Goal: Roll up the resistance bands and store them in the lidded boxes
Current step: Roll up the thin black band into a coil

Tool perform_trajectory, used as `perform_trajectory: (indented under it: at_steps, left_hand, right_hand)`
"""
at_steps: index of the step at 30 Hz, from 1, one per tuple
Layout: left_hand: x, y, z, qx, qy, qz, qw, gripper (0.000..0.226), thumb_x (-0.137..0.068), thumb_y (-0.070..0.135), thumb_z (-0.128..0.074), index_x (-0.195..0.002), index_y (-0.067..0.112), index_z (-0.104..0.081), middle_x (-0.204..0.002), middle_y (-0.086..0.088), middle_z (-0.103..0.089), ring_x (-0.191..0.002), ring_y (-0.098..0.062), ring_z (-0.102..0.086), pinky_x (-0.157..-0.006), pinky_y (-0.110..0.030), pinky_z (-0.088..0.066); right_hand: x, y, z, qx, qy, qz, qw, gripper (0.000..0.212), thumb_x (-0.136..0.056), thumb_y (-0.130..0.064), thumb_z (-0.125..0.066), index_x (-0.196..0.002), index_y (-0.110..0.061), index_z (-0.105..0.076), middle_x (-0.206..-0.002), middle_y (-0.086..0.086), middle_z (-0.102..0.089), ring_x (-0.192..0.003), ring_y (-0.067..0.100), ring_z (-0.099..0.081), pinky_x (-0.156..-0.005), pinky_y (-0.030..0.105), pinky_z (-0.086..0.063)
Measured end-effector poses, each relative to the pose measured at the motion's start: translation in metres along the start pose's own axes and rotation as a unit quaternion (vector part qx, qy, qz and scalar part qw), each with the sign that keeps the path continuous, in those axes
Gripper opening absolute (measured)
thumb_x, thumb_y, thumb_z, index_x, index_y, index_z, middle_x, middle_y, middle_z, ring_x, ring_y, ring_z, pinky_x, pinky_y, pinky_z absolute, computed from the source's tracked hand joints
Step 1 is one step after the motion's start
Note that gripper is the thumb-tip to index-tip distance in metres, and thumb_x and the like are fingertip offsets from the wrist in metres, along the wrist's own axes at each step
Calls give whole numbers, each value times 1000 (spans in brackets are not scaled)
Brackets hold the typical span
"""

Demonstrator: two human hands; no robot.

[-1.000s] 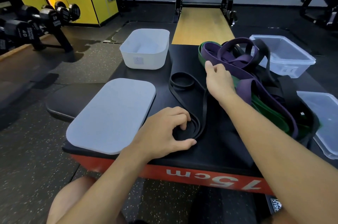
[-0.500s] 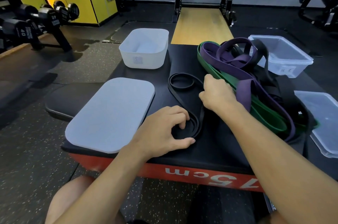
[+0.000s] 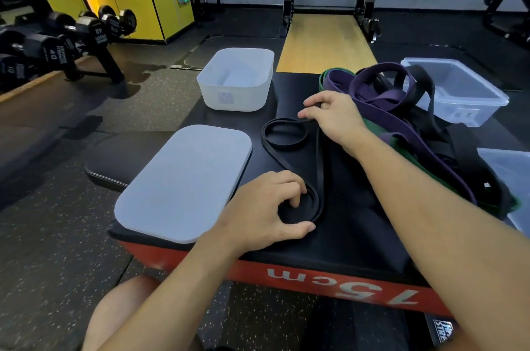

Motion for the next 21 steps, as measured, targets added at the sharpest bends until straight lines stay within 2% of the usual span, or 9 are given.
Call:
perform_trajectory:
  at_steps: [2, 4, 6, 9, 13, 16, 17, 19, 21]
  left_hand:
    - [0, 0, 0, 2, -2, 2, 1000, 41, -80, 57, -77, -80, 29, -47, -115, 23, -61, -102, -5, -55, -83, -27, -48]
    - [0, 0, 0, 3, -4, 4, 1000, 42, -80, 57, -78, -80, 29, -47, -115, 23, -61, -101, -4, -55, -83, -26, -47]
    - [-1, -1, 0, 4, -5, 5, 1000, 42, -80, 57, -77, -80, 29, -47, -115, 23, -61, -102, -4, -55, -83, -25, -46]
    - [-1, -1, 0, 2, -6, 6, 1000, 42, -79, 57, -78, -80, 29, -47, -115, 24, -60, -101, -4, -55, -83, -26, -47]
    - [0, -1, 0, 1, -4, 9, 1000, 41, -79, 58, -78, -79, 30, -47, -115, 24, -60, -101, -5, -55, -84, -27, -47]
    - [0, 0, 0, 4, -2, 8, 1000, 41, -79, 58, -76, -79, 31, -46, -115, 24, -60, -102, -6, -56, -84, -30, -49]
    - [0, 0, 0, 4, -1, 8, 1000, 41, -79, 59, -76, -79, 31, -46, -115, 24, -60, -102, -6, -56, -84, -31, -49]
    - [0, 0, 0, 6, -1, 7, 1000, 42, -79, 58, -77, -79, 31, -45, -115, 24, -60, -102, -6, -57, -84, -32, -49]
    - [0, -1, 1, 7, 0, 6, 1000, 42, -79, 58, -77, -79, 31, -46, -115, 24, -60, -102, -6, -57, -84, -32, -49]
  right_hand:
    - [-3, -5, -4, -11, -21, 4, 1000, 9, -96, -17, -70, -102, -11, -74, -84, 1, -79, -75, -3, -71, -71, 7, -45]
    - [-3, -7, -10, -13, -41, 10, 999, 16, -102, -10, -61, -111, -5, -73, -93, 5, -79, -88, 4, -73, -69, 2, -43]
    - [-6, -13, -14, -24, -59, 19, 998, 28, -102, 0, -54, -125, -6, -69, -106, 4, -78, -100, 6, -71, -80, 3, -46]
    - [-14, -35, -5, -47, -56, 39, 997, 52, -92, 16, -45, -136, -7, -62, -118, 1, -73, -104, -2, -64, -97, 16, -48]
    - [-21, -62, 12, -102, -40, 51, 993, 68, -83, 18, -42, -142, -14, -48, -122, -2, -73, -116, 8, -64, -90, 14, -50]
    - [-21, -30, 4, -60, -77, -22, 995, 73, -83, -2, -48, -152, -19, -35, -121, 7, -74, -116, 23, -68, -93, 27, -52]
    - [-17, -14, 0, 27, -98, -49, 994, 74, -89, -16, -51, -159, -22, -27, -130, 11, -70, -123, 30, -64, -98, 36, -51]
    - [-10, 18, 0, 230, -136, -81, 960, 75, -101, -48, -49, -164, -28, -15, -156, 14, -46, -143, 37, -44, -114, 47, -38]
    - [-4, 31, 4, 345, -120, -78, 928, 76, -101, -59, -49, -163, -29, -17, -160, 19, -34, -145, 43, -38, -114, 52, -36]
Point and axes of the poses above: each hand's wrist, its own x-axis away from the middle knuckle, its own z-axis out of the back of the hand, y = z × x, the point moved 9 cm from there along -x, towards the middle knuckle
